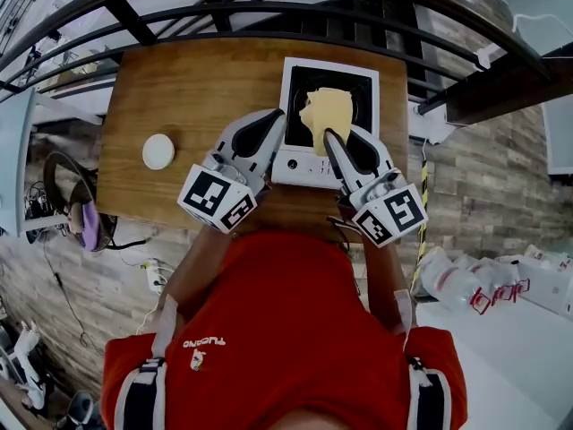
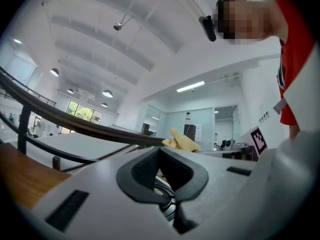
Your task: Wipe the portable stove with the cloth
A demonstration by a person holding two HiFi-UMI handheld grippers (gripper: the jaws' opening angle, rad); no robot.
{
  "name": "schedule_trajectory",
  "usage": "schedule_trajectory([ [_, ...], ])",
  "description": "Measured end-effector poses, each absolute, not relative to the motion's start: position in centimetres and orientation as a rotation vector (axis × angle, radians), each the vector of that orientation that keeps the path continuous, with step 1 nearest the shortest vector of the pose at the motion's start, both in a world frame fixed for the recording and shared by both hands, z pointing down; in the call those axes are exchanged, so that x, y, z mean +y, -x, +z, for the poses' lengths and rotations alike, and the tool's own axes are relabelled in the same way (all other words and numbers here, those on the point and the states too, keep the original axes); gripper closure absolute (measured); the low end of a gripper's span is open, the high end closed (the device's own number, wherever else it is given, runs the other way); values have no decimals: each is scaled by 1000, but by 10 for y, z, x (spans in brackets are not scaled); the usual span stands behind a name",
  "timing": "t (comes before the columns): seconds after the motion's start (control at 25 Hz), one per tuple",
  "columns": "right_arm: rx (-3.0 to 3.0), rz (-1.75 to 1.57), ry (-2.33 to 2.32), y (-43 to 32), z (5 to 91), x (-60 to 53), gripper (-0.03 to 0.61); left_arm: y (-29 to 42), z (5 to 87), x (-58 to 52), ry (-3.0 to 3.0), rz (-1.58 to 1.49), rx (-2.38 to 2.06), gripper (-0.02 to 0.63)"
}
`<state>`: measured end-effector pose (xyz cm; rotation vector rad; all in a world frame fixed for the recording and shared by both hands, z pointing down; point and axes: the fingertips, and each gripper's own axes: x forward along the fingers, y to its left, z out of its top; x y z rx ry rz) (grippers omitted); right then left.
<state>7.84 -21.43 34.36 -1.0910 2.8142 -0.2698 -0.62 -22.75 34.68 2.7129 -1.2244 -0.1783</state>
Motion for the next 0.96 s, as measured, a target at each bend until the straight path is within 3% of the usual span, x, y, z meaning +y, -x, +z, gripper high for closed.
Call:
schedule_trajectory([
  [0.96, 2825, -198, 1113, -80, 333, -216, 492, 9, 350, -232, -2722, -156, -1194, 604],
])
